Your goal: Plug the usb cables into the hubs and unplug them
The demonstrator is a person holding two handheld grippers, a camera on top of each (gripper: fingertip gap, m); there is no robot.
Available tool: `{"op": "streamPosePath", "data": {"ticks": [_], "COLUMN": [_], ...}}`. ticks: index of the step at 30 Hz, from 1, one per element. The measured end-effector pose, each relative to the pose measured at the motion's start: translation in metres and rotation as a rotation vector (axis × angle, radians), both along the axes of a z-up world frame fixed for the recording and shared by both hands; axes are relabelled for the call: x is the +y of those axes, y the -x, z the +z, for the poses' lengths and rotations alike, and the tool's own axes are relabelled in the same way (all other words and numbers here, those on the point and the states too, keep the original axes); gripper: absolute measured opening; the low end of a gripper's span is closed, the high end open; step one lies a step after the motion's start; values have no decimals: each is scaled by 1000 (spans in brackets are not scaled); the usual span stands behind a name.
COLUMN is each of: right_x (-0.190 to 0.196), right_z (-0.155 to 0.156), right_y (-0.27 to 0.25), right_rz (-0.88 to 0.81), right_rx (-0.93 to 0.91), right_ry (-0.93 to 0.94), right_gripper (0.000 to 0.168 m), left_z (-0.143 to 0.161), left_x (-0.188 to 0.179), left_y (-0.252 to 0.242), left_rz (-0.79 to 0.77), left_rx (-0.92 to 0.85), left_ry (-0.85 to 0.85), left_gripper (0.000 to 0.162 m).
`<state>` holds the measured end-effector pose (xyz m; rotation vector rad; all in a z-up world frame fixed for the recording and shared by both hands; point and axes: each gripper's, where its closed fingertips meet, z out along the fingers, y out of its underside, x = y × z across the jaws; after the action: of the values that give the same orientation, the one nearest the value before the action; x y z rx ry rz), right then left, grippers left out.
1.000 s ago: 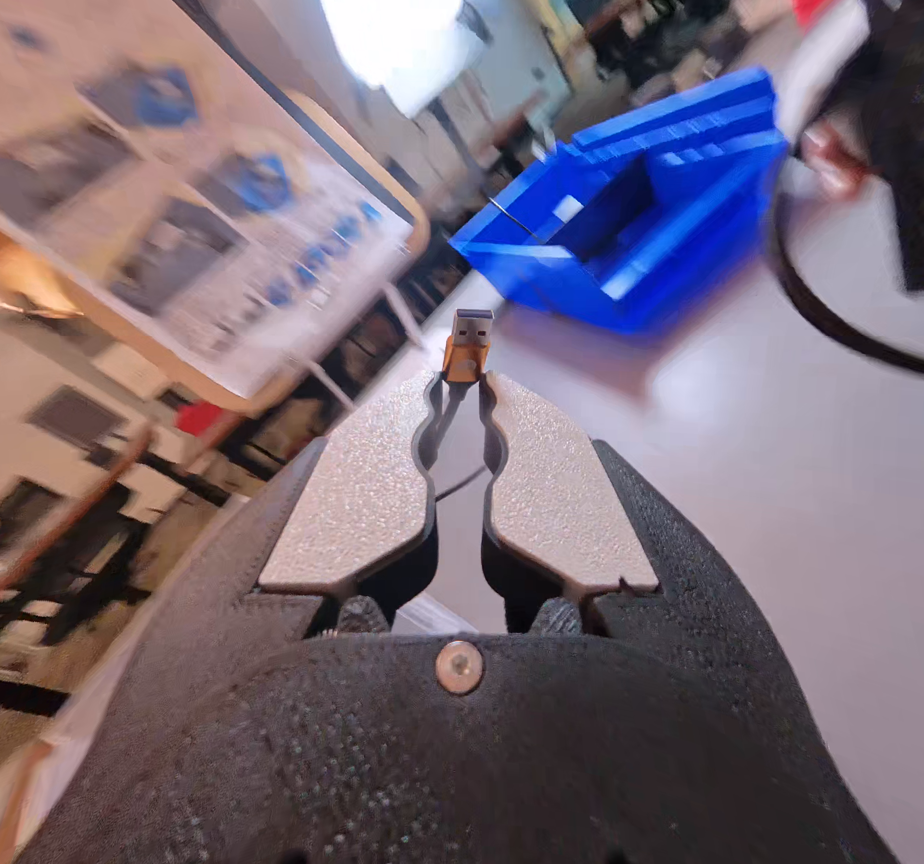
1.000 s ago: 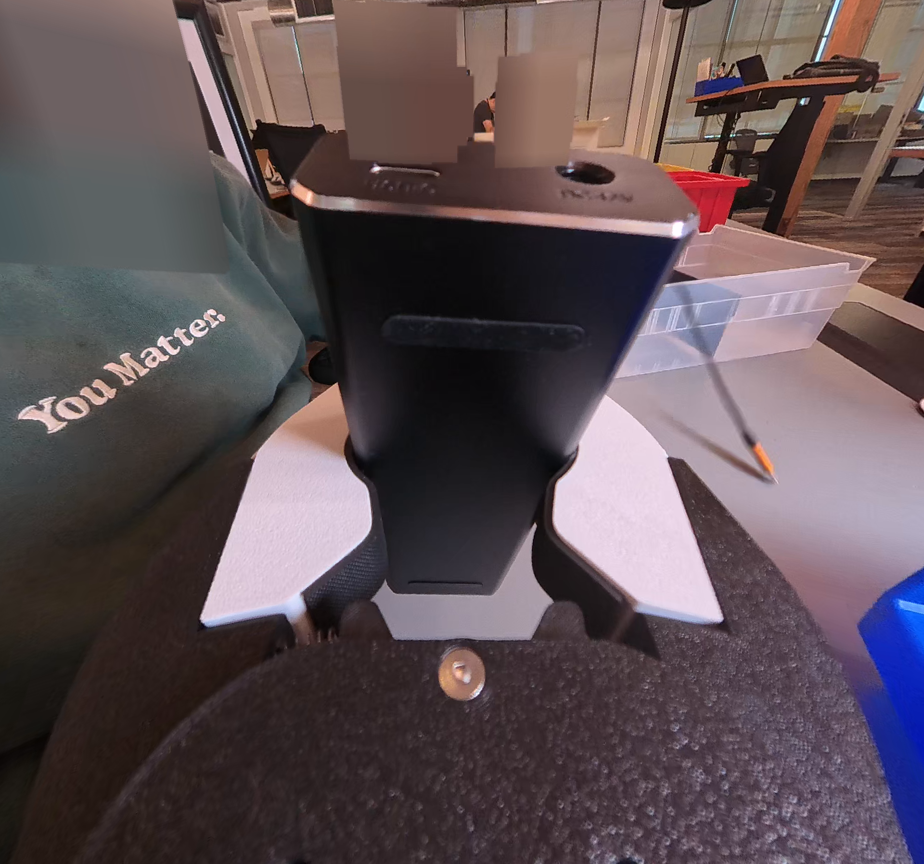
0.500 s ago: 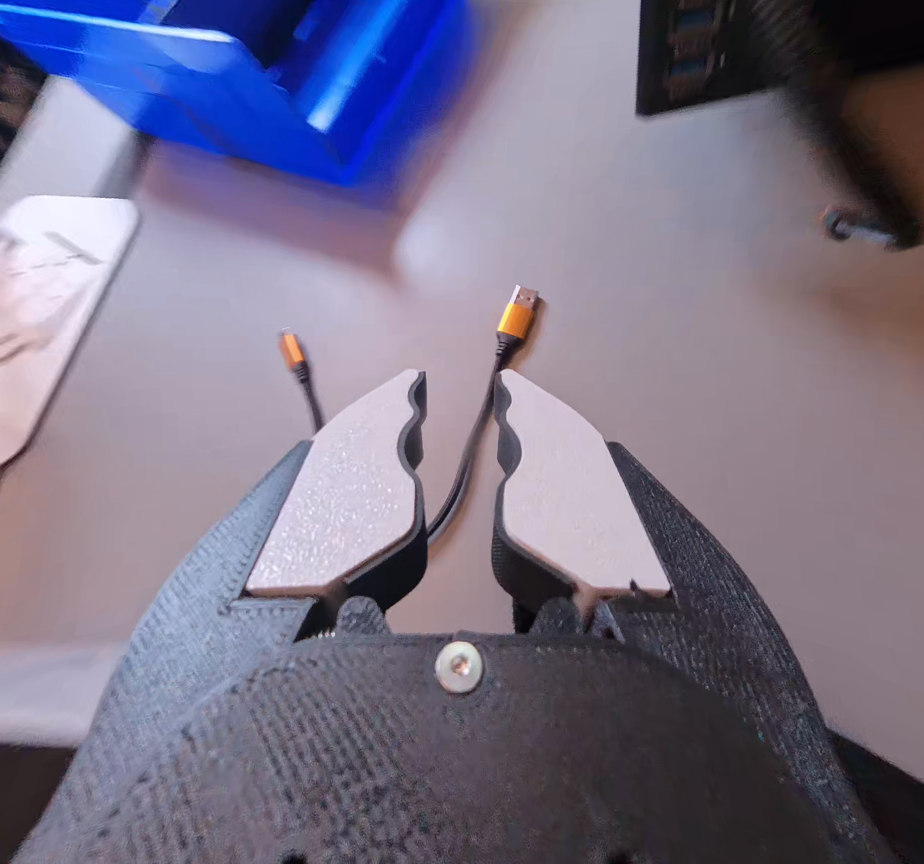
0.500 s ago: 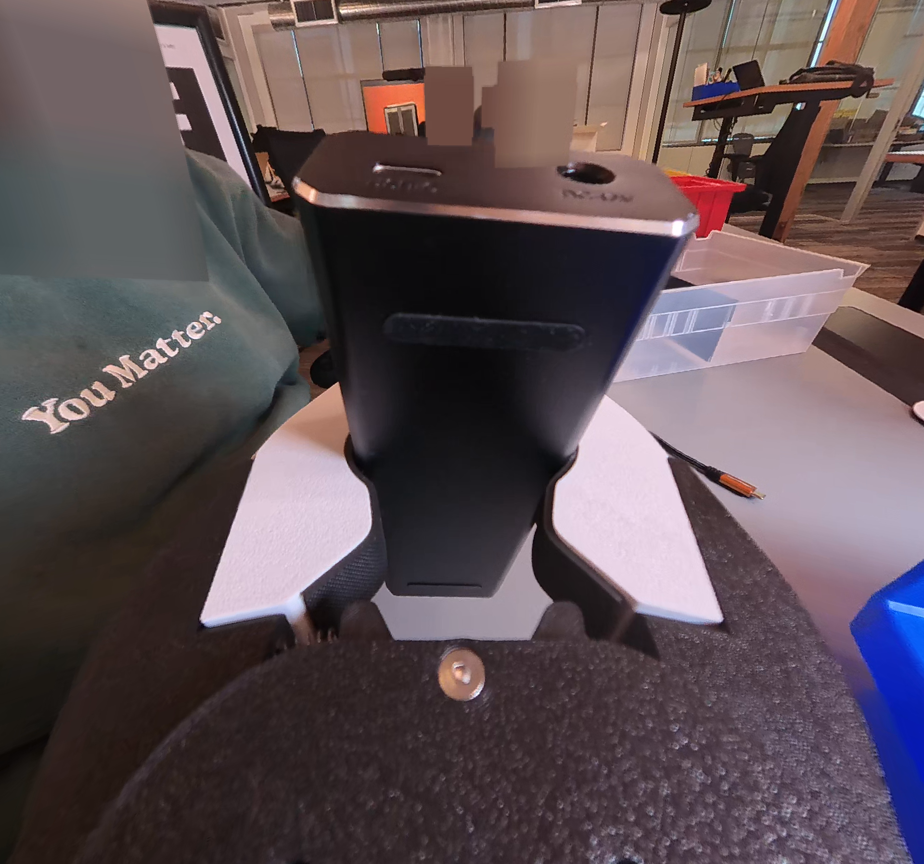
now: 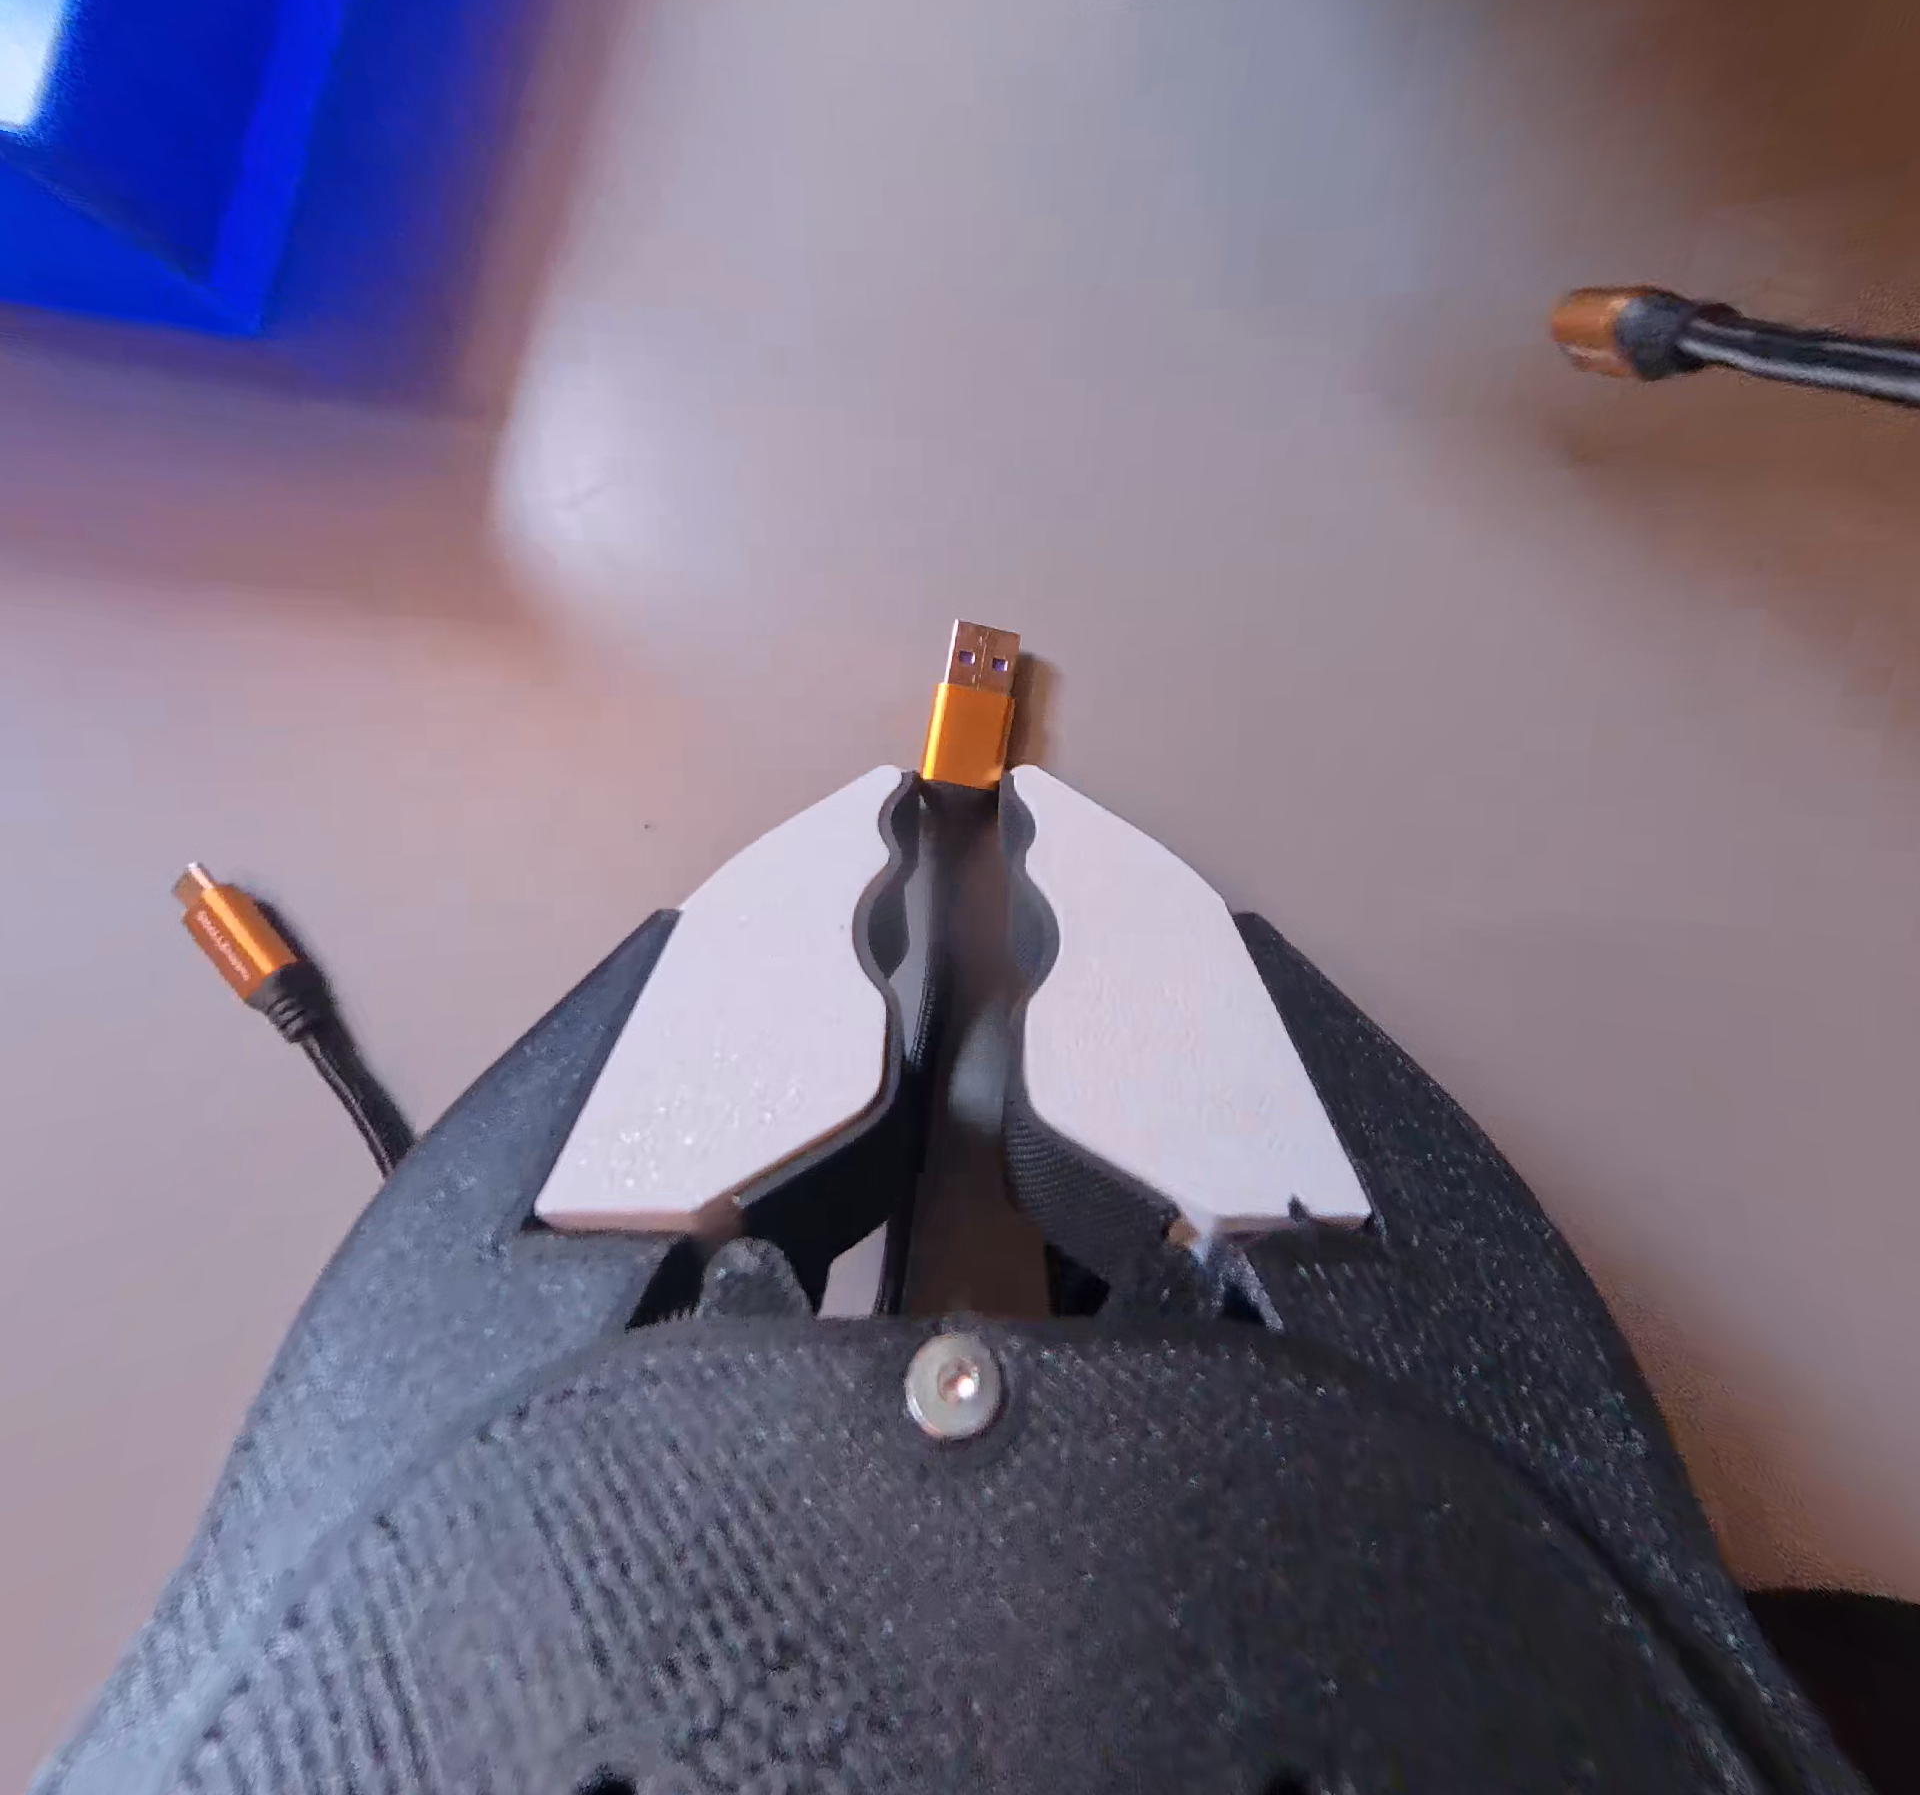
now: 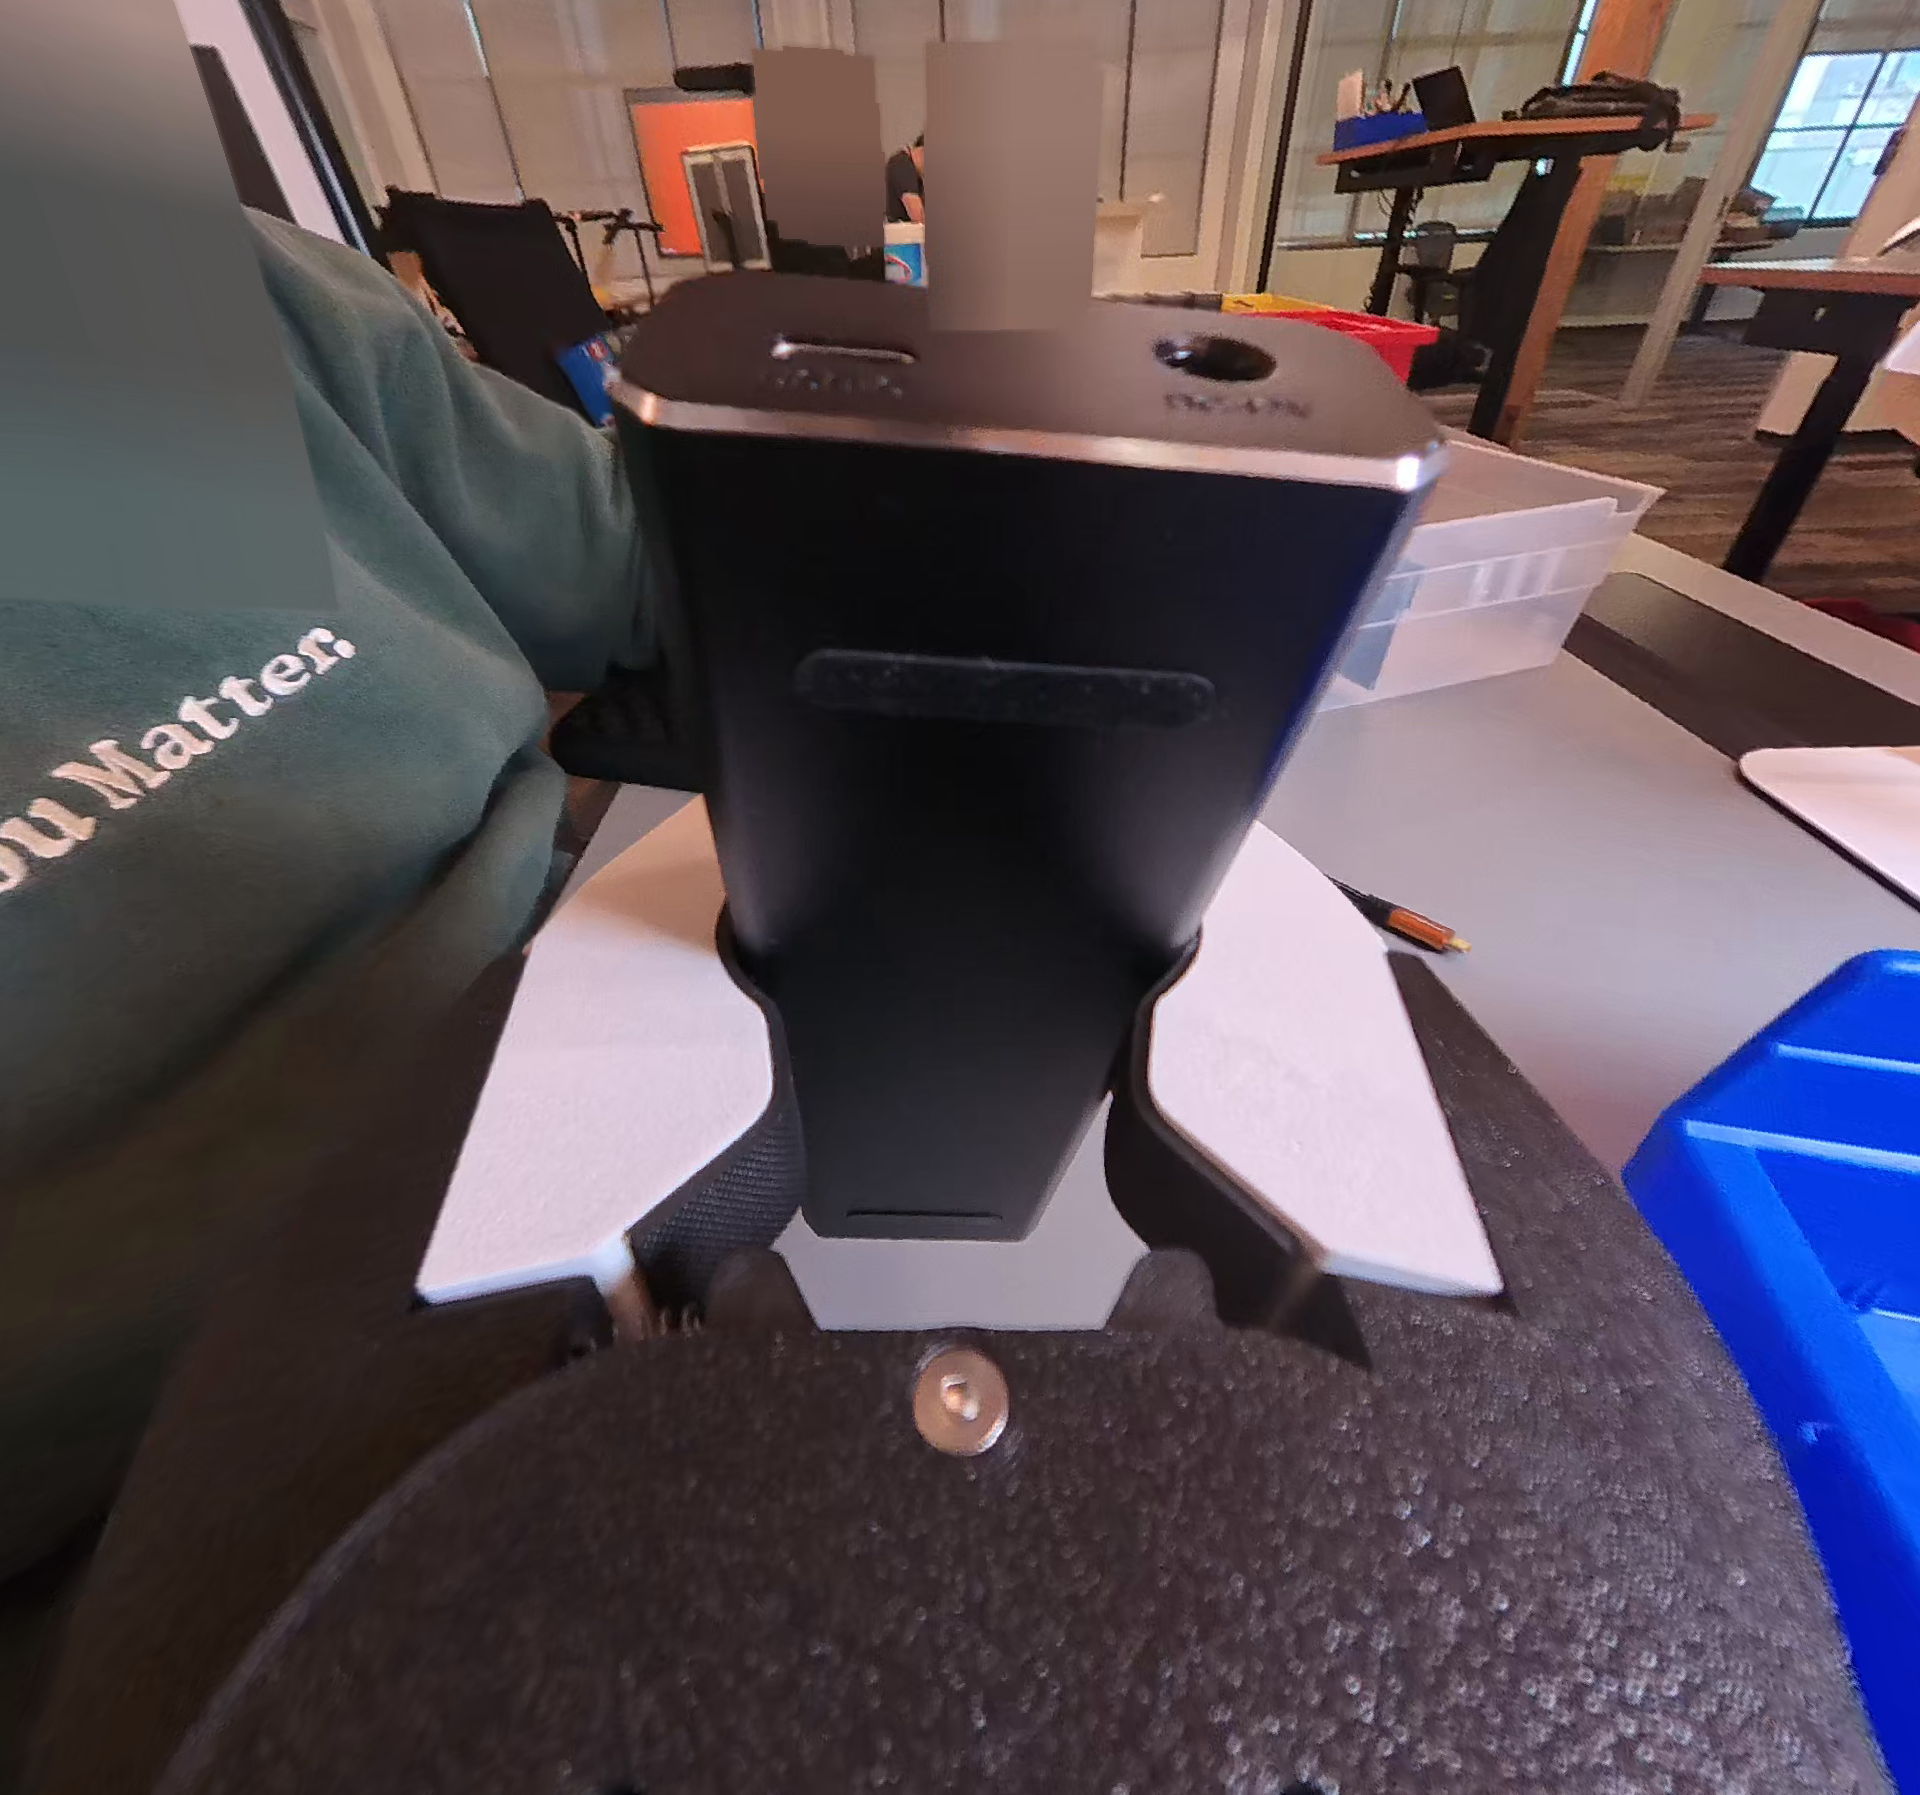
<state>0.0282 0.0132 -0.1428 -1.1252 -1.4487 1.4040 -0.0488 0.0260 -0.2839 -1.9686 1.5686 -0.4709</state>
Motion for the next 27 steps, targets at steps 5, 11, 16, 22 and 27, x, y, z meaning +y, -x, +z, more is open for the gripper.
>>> {"op": "streamPosePath", "data": {"ticks": [5, 11, 16, 22, 27], "right_x": [-7, -21, -25, -30, -30], "right_z": [-5, -7, -7, -13, -22], "right_y": [4, 11, 14, 19, 21], "right_rz": [11, 70, 85, 118, 124], "right_rx": [-23, -11, 6, -6, -37], "right_ry": [-27, -28, -20, 1, 12], "right_gripper": [73, 72, 72, 72, 72], "left_z": [46, 91, 104, 101, 65], "left_x": [-19, -42, -44, -39, -40], "left_y": [-6, -19, -36, -43, -41], "left_rz": [0, -56, -25, 25, 69], "left_rx": [-323, -549, -526, -476, -384], "left_ry": [53, 118, 134, 157, 240], "left_gripper": [14, 14, 14, 14, 15]}}
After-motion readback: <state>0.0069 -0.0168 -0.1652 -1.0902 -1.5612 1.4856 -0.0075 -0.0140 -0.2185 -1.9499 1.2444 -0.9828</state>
